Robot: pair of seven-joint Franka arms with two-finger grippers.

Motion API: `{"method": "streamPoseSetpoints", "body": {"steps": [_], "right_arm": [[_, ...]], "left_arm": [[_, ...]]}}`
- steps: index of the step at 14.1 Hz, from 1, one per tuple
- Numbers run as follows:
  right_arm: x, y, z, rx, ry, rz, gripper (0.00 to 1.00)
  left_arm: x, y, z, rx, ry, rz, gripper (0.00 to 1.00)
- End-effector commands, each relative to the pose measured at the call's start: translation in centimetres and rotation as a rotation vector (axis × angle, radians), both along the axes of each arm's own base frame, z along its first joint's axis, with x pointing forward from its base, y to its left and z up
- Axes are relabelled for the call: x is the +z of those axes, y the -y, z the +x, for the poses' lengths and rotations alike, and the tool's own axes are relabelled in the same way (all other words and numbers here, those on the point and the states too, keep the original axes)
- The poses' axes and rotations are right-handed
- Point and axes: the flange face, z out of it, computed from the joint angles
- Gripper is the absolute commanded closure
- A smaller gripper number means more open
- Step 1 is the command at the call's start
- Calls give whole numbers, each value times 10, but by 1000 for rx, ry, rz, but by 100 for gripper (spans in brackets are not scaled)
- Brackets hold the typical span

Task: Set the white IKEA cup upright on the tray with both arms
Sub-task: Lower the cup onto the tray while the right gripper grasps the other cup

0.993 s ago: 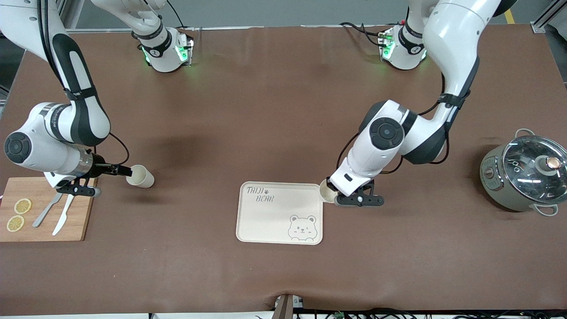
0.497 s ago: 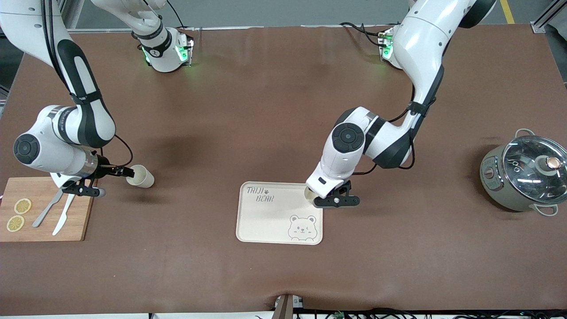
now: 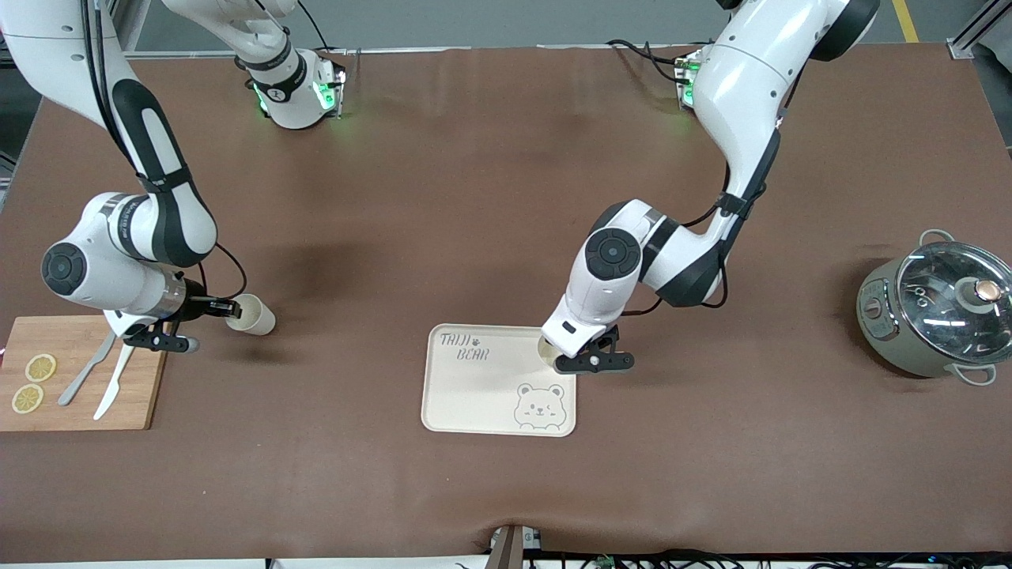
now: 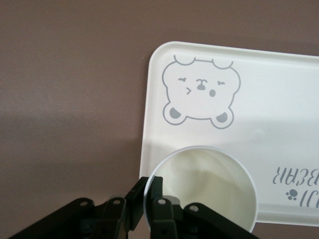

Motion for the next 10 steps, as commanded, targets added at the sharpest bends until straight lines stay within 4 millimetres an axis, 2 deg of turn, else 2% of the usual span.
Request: {"method": "streamPoseSetpoints", "body": {"steps": [1, 2, 4, 10], "right_arm": [[-4, -3, -2, -15, 5, 8, 87], [-5, -3, -2, -15, 2, 9, 94], [-4, -3, -3, -16, -2, 10, 99], [0, -2, -1, -16, -8, 13, 100]], "left_arm": [[-5, 14, 0, 15, 29, -4, 100], [-8, 14, 0, 17, 27, -4, 100], [-13, 15, 1, 14, 38, -15, 100], [-24, 17, 2, 12, 52, -28, 100]]}}
